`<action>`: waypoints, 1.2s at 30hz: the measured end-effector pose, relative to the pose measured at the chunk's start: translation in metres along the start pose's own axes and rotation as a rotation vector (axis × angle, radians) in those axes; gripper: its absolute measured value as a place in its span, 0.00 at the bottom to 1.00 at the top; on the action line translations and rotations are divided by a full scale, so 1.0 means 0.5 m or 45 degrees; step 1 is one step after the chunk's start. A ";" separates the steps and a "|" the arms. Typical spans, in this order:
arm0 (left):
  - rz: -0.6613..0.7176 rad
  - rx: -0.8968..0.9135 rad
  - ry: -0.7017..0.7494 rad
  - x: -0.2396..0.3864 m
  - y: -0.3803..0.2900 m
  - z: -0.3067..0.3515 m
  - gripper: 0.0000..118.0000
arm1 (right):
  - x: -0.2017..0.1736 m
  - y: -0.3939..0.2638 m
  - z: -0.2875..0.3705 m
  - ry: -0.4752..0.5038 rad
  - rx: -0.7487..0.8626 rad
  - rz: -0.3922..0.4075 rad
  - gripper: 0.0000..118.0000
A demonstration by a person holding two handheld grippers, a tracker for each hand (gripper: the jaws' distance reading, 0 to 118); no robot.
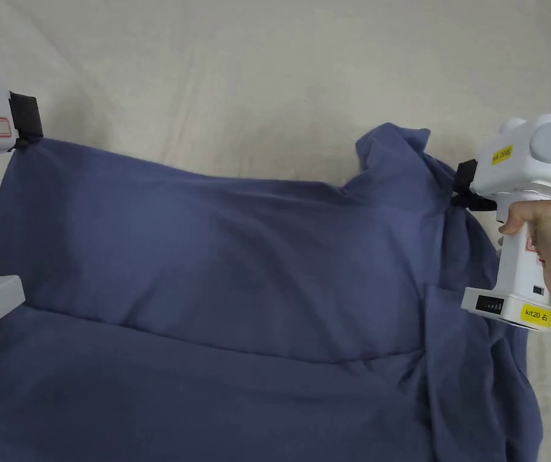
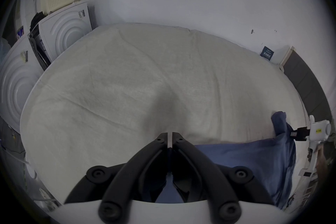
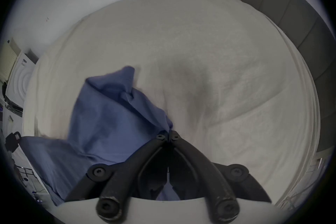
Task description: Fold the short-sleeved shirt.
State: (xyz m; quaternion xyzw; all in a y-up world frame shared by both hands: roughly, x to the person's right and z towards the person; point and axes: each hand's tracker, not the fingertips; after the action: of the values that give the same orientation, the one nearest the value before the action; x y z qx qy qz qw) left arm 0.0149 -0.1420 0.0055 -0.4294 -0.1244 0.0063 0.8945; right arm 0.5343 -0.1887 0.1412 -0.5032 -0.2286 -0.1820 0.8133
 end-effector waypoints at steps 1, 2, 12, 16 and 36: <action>-0.001 0.000 -0.006 -0.002 0.001 0.007 0.03 | 0.002 -0.001 0.024 0.001 0.043 0.004 0.00; -0.007 0.004 -0.007 -0.001 0.001 0.018 0.03 | 0.005 -0.006 0.045 0.023 0.071 0.016 0.00; -0.066 0.153 -0.068 -0.032 -0.039 0.226 0.03 | 0.082 -0.117 0.346 0.151 0.341 0.048 0.00; -0.100 0.168 -0.062 -0.048 -0.110 0.296 0.03 | 0.130 -0.228 0.427 0.196 0.382 0.005 0.00; 0.175 0.067 0.167 -0.097 -0.411 0.362 0.95 | 0.185 -0.601 0.416 0.030 0.378 -0.014 0.71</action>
State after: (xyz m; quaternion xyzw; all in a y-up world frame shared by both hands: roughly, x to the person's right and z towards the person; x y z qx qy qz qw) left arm -0.0928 -0.1386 0.2617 -0.4126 -0.0357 0.0429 0.9092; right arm 0.4137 -0.1355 0.4943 -0.3739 -0.2462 -0.1566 0.8804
